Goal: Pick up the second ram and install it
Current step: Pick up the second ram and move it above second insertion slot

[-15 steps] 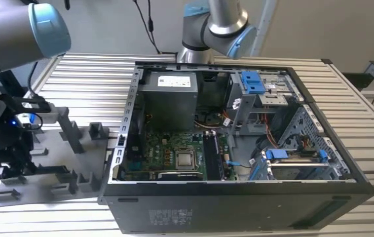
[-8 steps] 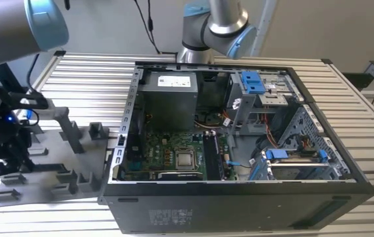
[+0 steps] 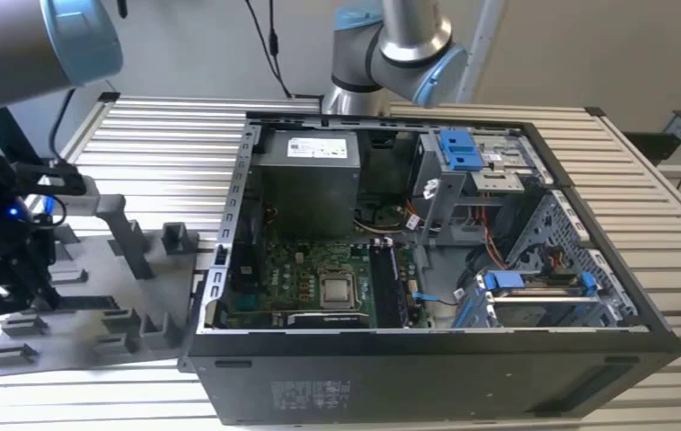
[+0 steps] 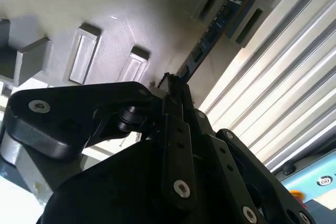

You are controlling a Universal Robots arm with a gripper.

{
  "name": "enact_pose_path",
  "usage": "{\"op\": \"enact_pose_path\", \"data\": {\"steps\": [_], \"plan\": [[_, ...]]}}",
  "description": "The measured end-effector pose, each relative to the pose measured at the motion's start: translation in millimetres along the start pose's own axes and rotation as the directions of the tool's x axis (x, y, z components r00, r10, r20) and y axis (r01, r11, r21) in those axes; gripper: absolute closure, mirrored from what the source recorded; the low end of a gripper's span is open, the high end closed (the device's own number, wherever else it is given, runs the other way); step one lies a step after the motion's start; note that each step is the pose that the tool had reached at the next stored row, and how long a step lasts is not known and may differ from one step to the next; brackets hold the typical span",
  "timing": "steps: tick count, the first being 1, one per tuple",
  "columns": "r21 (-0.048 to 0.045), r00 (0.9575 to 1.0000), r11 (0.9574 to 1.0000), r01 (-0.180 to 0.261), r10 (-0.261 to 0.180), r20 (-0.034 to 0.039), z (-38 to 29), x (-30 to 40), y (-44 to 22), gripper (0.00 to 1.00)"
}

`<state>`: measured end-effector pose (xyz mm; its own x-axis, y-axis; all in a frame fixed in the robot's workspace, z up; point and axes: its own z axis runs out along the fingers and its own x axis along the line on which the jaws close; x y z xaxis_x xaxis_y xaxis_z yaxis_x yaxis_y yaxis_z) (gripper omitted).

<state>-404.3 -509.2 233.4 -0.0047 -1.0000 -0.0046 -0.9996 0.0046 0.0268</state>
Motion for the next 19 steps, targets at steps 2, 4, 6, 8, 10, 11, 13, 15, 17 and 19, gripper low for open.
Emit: {"op": "enact_pose_path", "data": {"steps": [2, 4, 6, 8, 10, 11, 13, 15, 17, 19], "plan": [[0.0, 0.9998, 0.9998, -0.019, 0.019, 0.0004, -0.6, 0.0, 0.0, 0.85], [0.0, 0.9994, 0.9994, -0.034, 0.034, 0.0009, -1.2, 0.0, 0.0, 0.85], [-0.0002, 0.9993, 0.9993, -0.036, 0.036, 0.0007, -2.4, 0.0, 0.1, 0.85], [0.0001, 0.9993, 0.9993, -0.036, 0.036, 0.001, -2.4, 0.0, 0.0, 0.85], [0.0002, 0.9993, 0.9993, -0.036, 0.036, 0.001, -2.4, 0.0, 0.0, 0.85], [0.0001, 0.9993, 0.9993, -0.036, 0.036, 0.001, -2.4, 0.0, 0.1, 0.85], [-0.0004, 0.9993, 0.9993, -0.036, 0.036, 0.0005, -3.8, 0.1, 0.2, 0.85], [-0.0001, 0.9994, 0.9994, -0.036, 0.036, 0.0008, -7.3, 0.0, 0.2, 0.85], [-0.0001, 0.9994, 0.9994, -0.036, 0.036, 0.0007, -12.0, -0.2, 0.4, 0.85], [0.0, 0.9995, 0.9995, -0.032, 0.032, 0.0007, -14.7, -0.4, 0.5, 0.85]]}}
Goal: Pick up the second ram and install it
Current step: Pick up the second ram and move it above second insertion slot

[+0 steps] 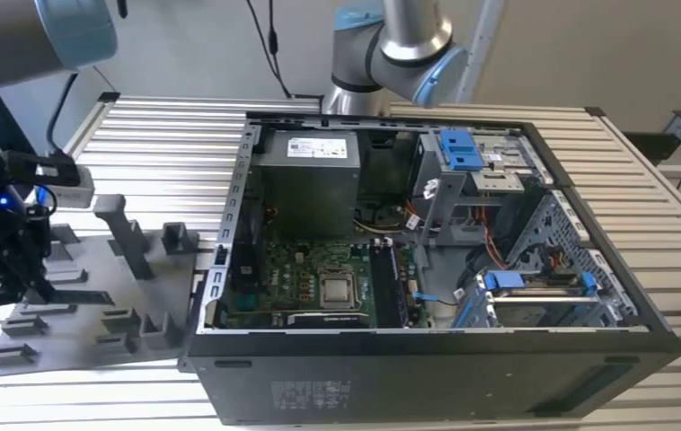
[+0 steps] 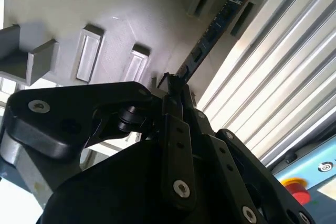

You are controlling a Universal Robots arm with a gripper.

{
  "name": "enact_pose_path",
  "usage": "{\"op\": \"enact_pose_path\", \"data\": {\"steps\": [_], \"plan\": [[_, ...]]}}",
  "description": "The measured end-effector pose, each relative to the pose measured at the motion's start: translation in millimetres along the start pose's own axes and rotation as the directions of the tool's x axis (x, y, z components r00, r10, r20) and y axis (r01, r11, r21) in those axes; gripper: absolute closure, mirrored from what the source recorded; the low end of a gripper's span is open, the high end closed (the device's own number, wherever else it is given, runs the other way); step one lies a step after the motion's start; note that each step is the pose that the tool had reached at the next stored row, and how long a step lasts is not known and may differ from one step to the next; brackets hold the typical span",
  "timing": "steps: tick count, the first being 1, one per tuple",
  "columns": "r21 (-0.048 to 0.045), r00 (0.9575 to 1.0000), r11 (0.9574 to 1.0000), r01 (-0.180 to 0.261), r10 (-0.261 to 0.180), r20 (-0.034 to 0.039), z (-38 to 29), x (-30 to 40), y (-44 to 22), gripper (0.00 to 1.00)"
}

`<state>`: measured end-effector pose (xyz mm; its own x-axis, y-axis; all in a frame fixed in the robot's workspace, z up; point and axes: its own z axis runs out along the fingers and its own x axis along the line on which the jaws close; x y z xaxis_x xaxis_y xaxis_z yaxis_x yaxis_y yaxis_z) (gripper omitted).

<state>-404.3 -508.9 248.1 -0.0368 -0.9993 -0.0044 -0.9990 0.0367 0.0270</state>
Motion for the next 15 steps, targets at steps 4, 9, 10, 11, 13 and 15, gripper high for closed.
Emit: {"op": "enact_pose_path", "data": {"steps": [4, 9, 10, 11, 13, 15], "plan": [[-0.0001, 0.9998, 0.9998, 0.018, -0.018, -0.0006, -3.4, -0.2, 0.1, 0.85], [0.0, 0.9998, 0.9998, 0.022, -0.022, -0.001, -13.1, -0.2, 0.5, 0.85], [0.0, 0.9998, 0.9998, 0.022, -0.022, -0.001, -15.9, -0.3, 0.6, 0.85], [0.0, 0.9998, 0.9998, 0.022, -0.022, -0.0011, -19.1, -0.3, 0.7, 0.85], [-0.0001, 0.9998, 0.9998, 0.022, -0.022, -0.0011, -25.3, -0.3, 0.9, 0.85], [-0.0001, 0.9998, 0.9998, 0.022, -0.022, -0.0011, -31.4, -0.4, 1.1, 0.85]]}}
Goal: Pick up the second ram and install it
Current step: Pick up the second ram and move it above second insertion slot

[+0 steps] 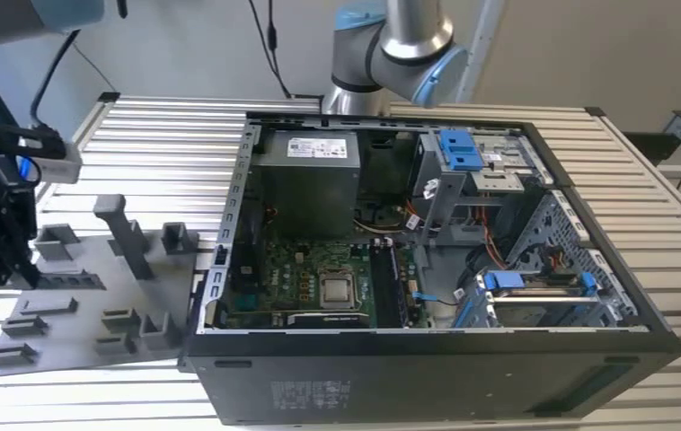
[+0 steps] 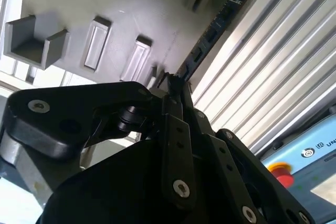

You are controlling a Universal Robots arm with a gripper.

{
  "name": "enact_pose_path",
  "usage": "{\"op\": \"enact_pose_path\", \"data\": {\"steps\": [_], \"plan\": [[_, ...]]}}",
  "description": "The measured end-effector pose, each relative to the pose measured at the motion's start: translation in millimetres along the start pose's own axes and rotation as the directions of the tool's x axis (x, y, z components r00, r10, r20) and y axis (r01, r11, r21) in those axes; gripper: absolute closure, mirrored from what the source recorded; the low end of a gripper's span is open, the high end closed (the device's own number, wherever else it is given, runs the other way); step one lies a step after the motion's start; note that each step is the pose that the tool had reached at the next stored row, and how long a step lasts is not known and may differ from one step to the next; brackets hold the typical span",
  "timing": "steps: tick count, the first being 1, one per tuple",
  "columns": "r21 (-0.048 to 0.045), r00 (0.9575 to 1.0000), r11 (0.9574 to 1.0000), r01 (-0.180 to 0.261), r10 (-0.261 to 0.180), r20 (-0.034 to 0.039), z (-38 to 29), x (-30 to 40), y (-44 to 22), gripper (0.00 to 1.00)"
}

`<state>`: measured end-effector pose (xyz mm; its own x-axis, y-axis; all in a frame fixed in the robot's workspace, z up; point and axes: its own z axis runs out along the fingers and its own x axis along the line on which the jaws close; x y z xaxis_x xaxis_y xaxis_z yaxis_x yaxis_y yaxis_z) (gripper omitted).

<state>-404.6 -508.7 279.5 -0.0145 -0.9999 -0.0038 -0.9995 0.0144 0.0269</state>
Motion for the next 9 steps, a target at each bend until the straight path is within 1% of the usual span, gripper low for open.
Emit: {"op": "enact_pose_path", "data": {"steps": [8, 9], "plan": [[0.0, 1.0, 1.0, 0.001, -0.001, -0.0002, -36.1, -0.4, 1.0, 0.85], [-0.0003, 1.0, 1.0, 0.001, -0.001, -0.0004, -38.0, -0.4, 1.1, 0.85]]}}
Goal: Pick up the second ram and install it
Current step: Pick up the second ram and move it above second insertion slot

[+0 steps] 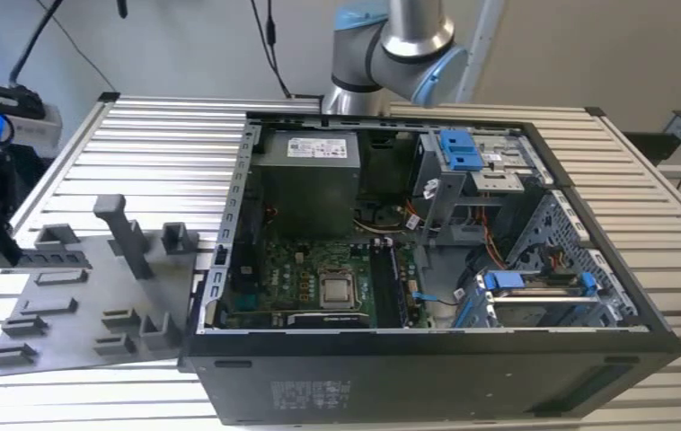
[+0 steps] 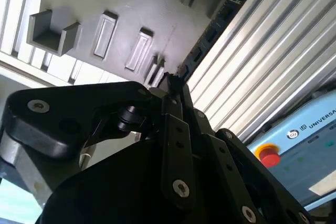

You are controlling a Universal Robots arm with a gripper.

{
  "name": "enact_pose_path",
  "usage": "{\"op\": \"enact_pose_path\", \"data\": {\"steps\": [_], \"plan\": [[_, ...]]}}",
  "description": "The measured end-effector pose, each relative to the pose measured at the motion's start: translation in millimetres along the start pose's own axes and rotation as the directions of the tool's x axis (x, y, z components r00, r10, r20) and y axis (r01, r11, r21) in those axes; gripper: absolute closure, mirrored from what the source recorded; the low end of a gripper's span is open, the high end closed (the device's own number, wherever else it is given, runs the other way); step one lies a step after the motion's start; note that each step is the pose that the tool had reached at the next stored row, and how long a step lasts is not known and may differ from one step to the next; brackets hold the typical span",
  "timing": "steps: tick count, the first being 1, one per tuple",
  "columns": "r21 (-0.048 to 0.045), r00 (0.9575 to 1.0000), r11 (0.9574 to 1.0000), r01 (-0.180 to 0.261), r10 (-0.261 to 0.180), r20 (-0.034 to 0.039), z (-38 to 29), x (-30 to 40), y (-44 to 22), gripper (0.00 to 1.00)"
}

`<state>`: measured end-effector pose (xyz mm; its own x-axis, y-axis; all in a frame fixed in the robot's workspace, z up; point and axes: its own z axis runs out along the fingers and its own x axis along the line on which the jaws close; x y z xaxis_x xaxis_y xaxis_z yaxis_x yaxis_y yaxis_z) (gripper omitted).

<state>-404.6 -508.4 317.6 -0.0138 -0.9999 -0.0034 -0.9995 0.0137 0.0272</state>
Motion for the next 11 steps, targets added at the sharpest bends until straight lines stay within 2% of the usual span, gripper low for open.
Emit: {"op": "enact_pose_path", "data": {"steps": [2, 5, 11], "plan": [[0.0002, 1.0, 1.0, 0.0, 0.0, 0.0002, -1.4, 0.0, 0.0, 0.85], [0.0003, 1.0, 1.0, 0.0, 0.0, 0.0003, -9.3, 0.0, 0.3, 0.85], [0.0002, 1.0, 1.0, 0.0, 0.0, 0.0001, -33.8, -0.2, 0.9, 0.85]]}}
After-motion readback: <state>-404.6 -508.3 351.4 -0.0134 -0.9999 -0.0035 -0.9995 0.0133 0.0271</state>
